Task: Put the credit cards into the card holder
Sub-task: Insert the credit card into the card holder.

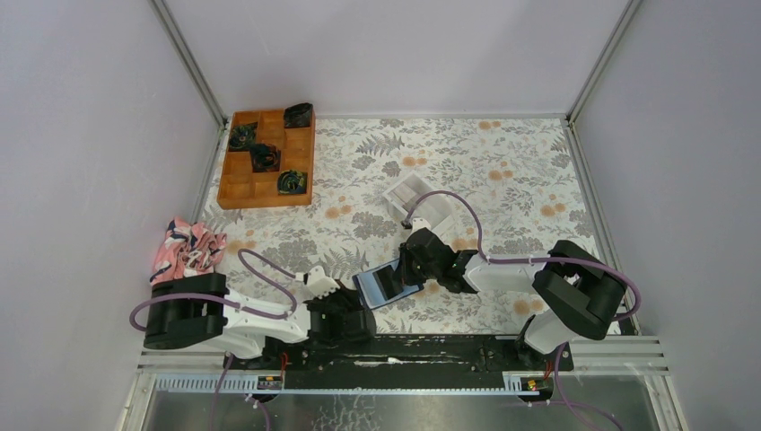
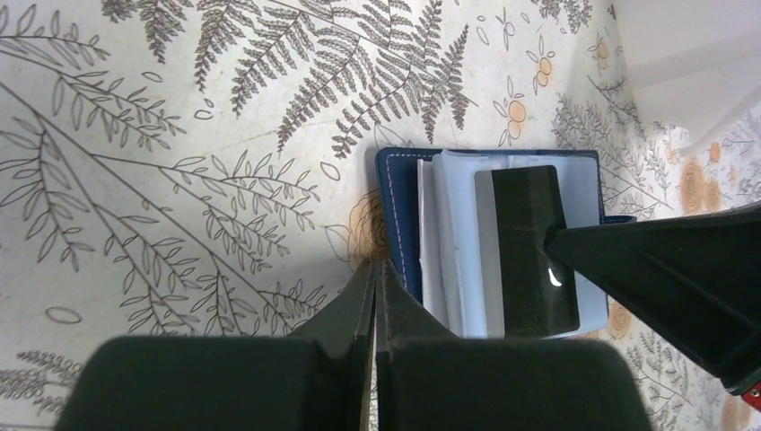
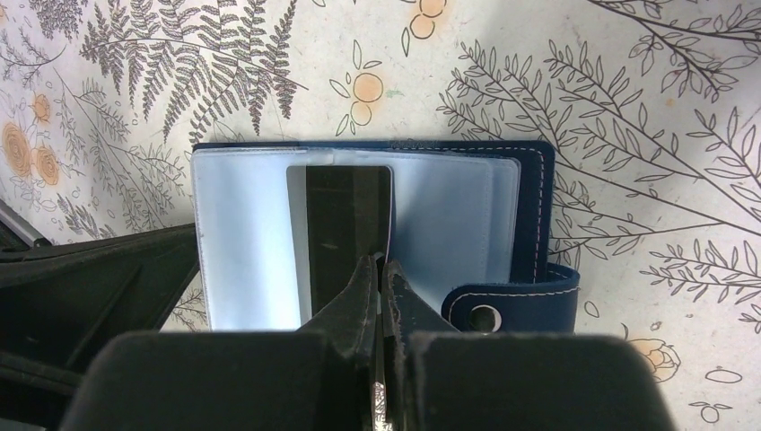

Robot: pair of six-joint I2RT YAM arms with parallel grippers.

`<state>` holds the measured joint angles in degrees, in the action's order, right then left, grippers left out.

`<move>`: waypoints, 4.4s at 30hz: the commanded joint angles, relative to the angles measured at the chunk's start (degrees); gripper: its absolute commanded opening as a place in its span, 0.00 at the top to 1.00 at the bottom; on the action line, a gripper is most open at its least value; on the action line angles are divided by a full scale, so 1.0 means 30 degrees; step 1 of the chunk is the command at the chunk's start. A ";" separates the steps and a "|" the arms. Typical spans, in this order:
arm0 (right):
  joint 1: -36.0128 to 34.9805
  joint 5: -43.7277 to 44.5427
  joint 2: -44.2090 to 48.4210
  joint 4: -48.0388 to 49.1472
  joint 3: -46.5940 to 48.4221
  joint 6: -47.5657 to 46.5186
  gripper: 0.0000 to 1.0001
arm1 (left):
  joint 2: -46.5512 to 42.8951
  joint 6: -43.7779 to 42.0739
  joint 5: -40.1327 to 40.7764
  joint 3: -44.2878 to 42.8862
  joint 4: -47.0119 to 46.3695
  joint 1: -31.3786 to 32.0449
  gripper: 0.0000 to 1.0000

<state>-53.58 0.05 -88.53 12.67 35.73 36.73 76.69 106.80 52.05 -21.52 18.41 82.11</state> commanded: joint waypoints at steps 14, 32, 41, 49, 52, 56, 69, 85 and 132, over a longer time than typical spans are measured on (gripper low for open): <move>-0.0426 0.0062 -0.0431 -0.2357 -0.0414 -0.0409 1.00 | 0.1683 -0.4547 -0.4938 0.1753 -0.3862 -0.1362 1.00; -0.0422 -0.0146 -0.0921 -0.1698 -0.0688 0.0012 1.00 | 0.4052 -0.3537 -0.6662 0.1845 -0.3251 -0.0625 1.00; -0.0435 -0.0194 -0.1398 -0.1631 -0.0427 -0.0114 1.00 | 0.2276 -0.0634 -0.5569 -0.0075 0.3912 0.1643 1.00; -0.0441 -0.0355 -0.1757 -0.1197 -0.0486 -0.0169 1.00 | 0.1633 0.0829 -0.5246 -0.1609 0.6928 0.2758 1.00; -0.0437 -0.0401 -0.1875 -0.0991 -0.0566 -0.0159 1.00 | 0.1626 0.1439 -0.4924 -0.2337 0.8130 0.3272 1.00; -0.0430 -0.0422 -0.1897 -0.0871 -0.0727 -0.0164 1.00 | 0.1546 0.2197 -0.4503 -0.3190 0.9429 0.3774 1.00; -0.0440 -0.0540 -0.1998 -0.0531 -0.0901 -0.0173 1.00 | -0.1518 0.3345 -0.0386 -0.5566 1.2191 0.4184 1.00; -0.0438 -0.0939 -0.1821 -0.0669 -0.0838 -0.0343 1.00 | -0.2013 0.2430 -0.1033 -0.3734 1.0104 0.3026 1.00; -0.1132 -0.1770 -0.1668 -0.0822 -0.0867 0.0009 1.00 | 0.0814 -0.6042 -0.5516 -0.0740 -0.1101 -0.2468 1.00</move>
<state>-54.08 -2.76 -91.50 18.55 35.29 37.19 75.40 90.87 43.18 -25.34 19.64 75.13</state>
